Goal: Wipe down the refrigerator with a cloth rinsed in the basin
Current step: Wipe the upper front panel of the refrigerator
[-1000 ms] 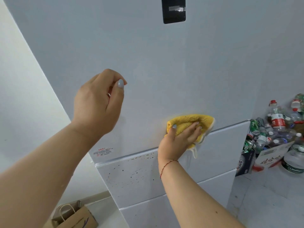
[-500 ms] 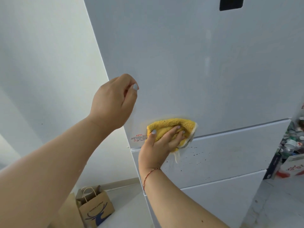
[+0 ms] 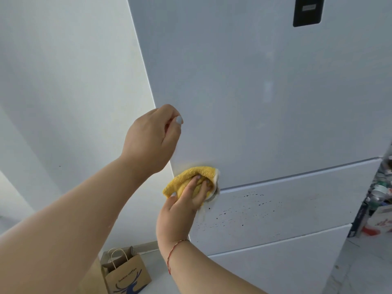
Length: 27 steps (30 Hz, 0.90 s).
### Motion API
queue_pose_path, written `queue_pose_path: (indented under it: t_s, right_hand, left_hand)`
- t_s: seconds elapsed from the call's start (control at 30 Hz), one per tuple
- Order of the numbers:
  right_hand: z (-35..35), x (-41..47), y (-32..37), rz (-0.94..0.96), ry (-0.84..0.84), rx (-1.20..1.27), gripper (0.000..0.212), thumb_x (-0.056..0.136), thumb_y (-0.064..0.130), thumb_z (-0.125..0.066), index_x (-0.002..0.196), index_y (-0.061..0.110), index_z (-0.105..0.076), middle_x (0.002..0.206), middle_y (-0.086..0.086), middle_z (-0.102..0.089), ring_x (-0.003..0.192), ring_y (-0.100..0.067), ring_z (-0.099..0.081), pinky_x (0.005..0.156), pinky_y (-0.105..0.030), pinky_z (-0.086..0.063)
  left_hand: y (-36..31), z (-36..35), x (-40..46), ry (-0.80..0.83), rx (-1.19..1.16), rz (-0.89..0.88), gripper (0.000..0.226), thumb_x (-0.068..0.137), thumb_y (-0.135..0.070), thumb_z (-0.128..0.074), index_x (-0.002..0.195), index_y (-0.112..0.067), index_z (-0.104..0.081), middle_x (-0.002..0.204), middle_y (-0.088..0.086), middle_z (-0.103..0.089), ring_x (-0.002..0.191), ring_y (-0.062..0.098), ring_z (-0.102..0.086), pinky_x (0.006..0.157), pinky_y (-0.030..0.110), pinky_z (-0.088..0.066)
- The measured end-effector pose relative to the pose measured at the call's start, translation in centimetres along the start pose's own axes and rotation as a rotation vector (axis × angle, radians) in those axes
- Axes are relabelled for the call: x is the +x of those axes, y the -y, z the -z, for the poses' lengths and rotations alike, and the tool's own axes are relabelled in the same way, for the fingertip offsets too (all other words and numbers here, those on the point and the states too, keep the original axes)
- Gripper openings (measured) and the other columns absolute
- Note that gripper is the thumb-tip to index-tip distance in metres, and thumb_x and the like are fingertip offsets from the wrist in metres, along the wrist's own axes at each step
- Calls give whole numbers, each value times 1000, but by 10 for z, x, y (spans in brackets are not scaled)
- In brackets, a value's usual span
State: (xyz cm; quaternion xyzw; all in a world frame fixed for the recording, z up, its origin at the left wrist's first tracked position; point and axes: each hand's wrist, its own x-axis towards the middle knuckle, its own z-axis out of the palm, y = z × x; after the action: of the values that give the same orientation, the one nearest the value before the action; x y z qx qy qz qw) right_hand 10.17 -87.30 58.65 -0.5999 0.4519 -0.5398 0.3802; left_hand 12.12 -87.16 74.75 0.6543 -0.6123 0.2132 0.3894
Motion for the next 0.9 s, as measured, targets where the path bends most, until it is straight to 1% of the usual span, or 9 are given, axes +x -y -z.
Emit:
queue_pose_path:
  t_s: [0.13, 0.23, 0.3, 0.37, 0.43, 0.57, 0.67, 0.8, 0.9]
  right_hand:
    - [9, -17, -1, 49, 230, -4, 63, 98, 13, -41, 151, 22, -7, 153, 14, 10, 141, -1, -15, 95, 7, -7]
    - [28, -18, -8, 68, 460, 110, 60, 97, 10, -41, 150, 25, -18, 147, 23, 2, 125, 27, -3, 96, 8, -6]
    - [41, -17, -7, -58, 710, 278, 57, 91, 12, -44, 144, 32, -34, 149, 17, -22, 129, 18, -22, 109, -6, -18]
    - [49, -17, -7, -317, 877, 509, 53, 83, 16, -48, 133, 34, -52, 134, 7, -54, 121, -6, -51, 107, -29, -41]
    - [57, -14, -5, -510, 893, 710, 49, 79, 11, -49, 124, 25, -63, 120, -3, -66, 112, -19, -61, 100, -39, -47]
    - [78, 0, -8, -723, 822, 1017, 37, 83, 1, -43, 109, 6, -70, 111, -22, -65, 106, -39, -61, 98, -54, -45]
    - [96, 8, -10, -878, 836, 1199, 41, 79, 17, -49, 111, -4, -66, 119, -29, -60, 109, -45, -58, 93, -56, -47]
    - [125, 16, -13, -925, 778, 1284, 52, 76, 29, -45, 105, -6, -69, 118, -30, -61, 103, -44, -62, 89, -53, -49]
    - [148, 25, -16, -896, 717, 1318, 54, 76, 31, -45, 109, -5, -67, 119, -29, -61, 107, -46, -61, 92, -55, -47]
  left_hand:
    - [0, 2, -8, 11, -17, 50, 26, 90, -31, -36, 87, -16, -57, 75, 0, -62, 72, 23, -61, 67, 45, -50]
    - [0, 5, -15, 0, -61, 110, 27, 89, -33, -38, 87, -16, -59, 75, 0, -63, 72, 24, -62, 66, 46, -51]
    - [0, 8, -20, -19, -118, 177, 26, 88, -32, -39, 87, -17, -60, 74, -2, -63, 70, 19, -62, 66, 45, -53]
    - [0, 10, -25, -34, -165, 237, 25, 88, -33, -40, 86, -19, -61, 74, -6, -64, 64, 7, -62, 67, 43, -55]
    - [-2, 14, -29, -53, -202, 284, 24, 87, -35, -41, 83, -22, -61, 73, -6, -64, 61, 4, -61, 67, 43, -55]
    - [-6, 22, -39, -74, -274, 363, 23, 86, -32, -43, 81, -21, -62, 73, -4, -65, 62, 12, -62, 61, 38, -54]
    - [-7, 24, -50, -83, -301, 433, 20, 93, -19, -47, 83, -15, -63, 76, 1, -65, 64, 17, -62, 56, 30, -49]
    - [-9, 19, -68, -48, -318, 562, 18, 93, -14, -49, 84, -13, -65, 80, 4, -65, 71, 20, -63, 59, 32, -49]
    - [-11, 7, -81, 91, -329, 706, 18, 85, -28, -56, 83, -13, -66, 82, 6, -67, 80, 24, -64, 71, 39, -53]
